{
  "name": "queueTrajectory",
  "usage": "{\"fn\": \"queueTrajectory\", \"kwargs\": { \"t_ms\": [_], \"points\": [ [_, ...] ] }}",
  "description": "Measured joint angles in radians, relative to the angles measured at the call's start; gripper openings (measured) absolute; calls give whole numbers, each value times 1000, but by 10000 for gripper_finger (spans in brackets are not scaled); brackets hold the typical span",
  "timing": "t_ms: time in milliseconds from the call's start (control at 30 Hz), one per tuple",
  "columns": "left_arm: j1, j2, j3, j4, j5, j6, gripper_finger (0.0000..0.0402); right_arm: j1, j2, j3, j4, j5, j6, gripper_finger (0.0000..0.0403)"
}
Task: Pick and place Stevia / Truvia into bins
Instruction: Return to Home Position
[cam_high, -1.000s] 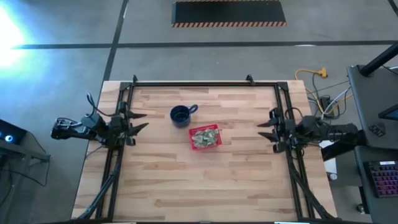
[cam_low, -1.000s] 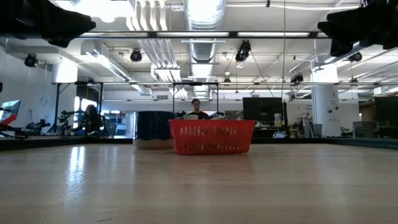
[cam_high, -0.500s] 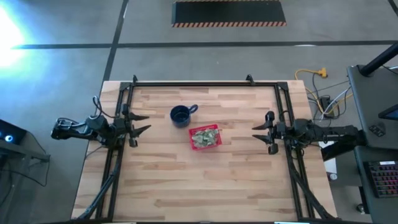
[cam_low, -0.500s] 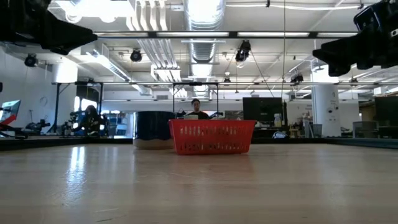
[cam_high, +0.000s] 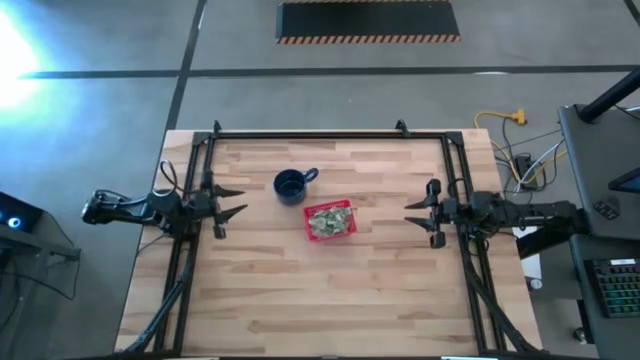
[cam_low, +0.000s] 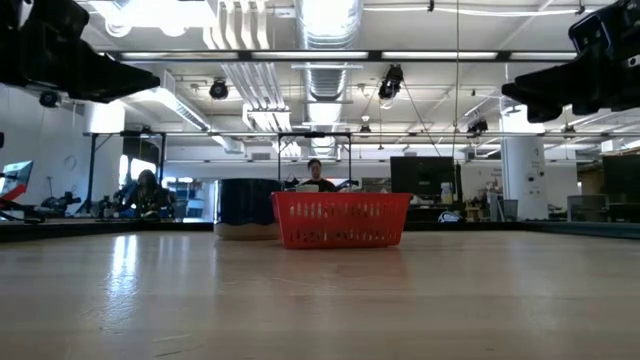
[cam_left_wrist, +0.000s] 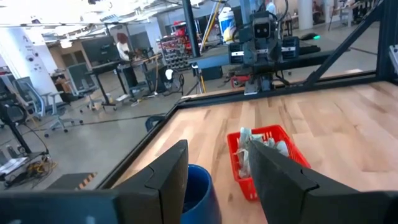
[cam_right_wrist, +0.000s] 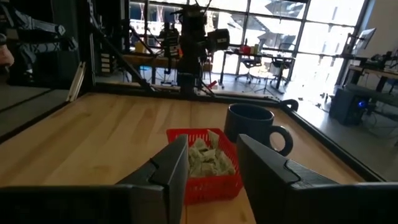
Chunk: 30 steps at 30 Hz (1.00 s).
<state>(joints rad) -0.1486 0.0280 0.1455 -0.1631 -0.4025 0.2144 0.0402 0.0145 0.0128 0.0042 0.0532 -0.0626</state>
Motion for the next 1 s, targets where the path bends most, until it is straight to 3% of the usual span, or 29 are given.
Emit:
{"fn": "queueTrajectory", "kwargs": {
  "t_ms": [167,433,567,1000],
  "points": [
    [0,2,-15,9,-21,-50,154,0,14,0,0,3,-1,125],
    [0,0,-133,239,-54,-22,154,0,13,8,6,117,-21,132],
    [3,1,-137,286,-63,-17,154,1,14,8,5,130,31,129],
    [3,3,-138,262,225,-44,154,1,14,8,3,130,34,132]
  ]
}}
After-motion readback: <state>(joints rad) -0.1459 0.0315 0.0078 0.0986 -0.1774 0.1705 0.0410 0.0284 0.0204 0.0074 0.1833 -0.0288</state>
